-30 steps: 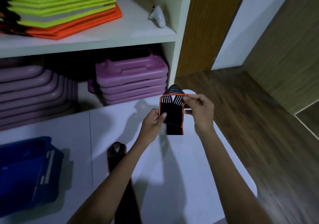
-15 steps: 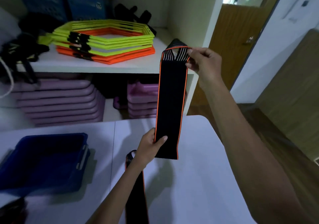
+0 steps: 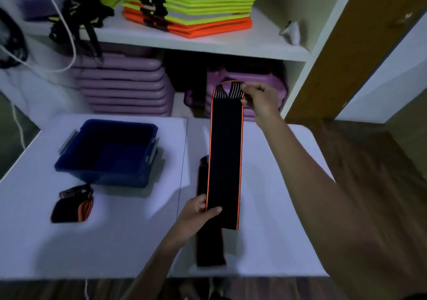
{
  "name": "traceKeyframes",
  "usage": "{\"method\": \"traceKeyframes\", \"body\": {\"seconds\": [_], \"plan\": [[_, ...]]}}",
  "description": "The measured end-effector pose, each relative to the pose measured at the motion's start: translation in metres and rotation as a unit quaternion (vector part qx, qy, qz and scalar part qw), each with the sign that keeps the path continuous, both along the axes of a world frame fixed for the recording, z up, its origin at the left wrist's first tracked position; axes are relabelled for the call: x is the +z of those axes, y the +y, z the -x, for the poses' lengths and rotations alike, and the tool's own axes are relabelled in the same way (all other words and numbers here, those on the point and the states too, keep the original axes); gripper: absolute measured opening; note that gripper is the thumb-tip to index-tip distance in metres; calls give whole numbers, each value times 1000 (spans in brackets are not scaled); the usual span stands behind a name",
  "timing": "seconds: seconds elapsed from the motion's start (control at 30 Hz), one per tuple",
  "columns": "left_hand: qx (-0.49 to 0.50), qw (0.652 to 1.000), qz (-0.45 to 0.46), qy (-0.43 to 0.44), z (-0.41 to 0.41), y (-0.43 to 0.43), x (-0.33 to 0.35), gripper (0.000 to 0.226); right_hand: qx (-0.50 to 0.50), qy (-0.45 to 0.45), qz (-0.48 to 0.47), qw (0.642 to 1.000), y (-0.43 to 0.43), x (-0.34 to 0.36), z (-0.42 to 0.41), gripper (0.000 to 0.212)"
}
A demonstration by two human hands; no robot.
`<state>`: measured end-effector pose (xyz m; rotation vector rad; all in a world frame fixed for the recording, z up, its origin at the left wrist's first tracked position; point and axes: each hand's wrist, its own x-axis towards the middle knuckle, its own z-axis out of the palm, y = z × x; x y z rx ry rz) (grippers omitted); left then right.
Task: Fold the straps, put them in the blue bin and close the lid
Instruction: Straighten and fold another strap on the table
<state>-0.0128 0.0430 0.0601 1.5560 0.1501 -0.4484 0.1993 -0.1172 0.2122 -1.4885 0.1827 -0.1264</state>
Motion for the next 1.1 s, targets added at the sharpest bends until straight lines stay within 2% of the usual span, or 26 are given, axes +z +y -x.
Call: {"method": "traceKeyframes", "body": {"seconds": [0.1, 0.23, 0.37, 0.47, 0.6, 0.67, 0.8, 0.93, 1.0, 1.1], "plan": [[11, 995, -52, 83, 23, 19, -36, 12, 19, 79, 3, 997, 20, -63, 16, 9], [28, 978, -137, 155, 43, 28, -65, 25, 35, 175, -7, 984, 34, -128, 37, 7], [11, 971, -135, 199, 63, 30, -82, 39, 39, 259, 16, 965, 33, -175, 52, 7], [5, 968, -139, 210, 66, 27, -87, 43, -4, 297, 30, 954, 30, -196, 56, 8], [-12, 963, -169, 209, 62, 22, -85, 29, -41, 299, 45, 952, 32, -206, 50, 7], [-16, 963, -180, 203, 59, 18, -85, 26, -49, 299, 58, 951, 34, -211, 45, 11], [-7, 958, -221, 182, 55, 12, -85, 25, -57, 303, 60, 949, 41, -219, 31, 3], [36, 954, -258, 146, 57, 11, -86, 22, -22, 282, 38, 958, 47, -220, 32, 17], [50, 953, -281, 99, 60, 14, -87, 20, -14, 248, 76, 966, 46, -214, 46, 28], [60, 955, -285, 62, 56, 17, -89, 33, 20, 203, 197, 959, 37, -211, 88, 32]]}}
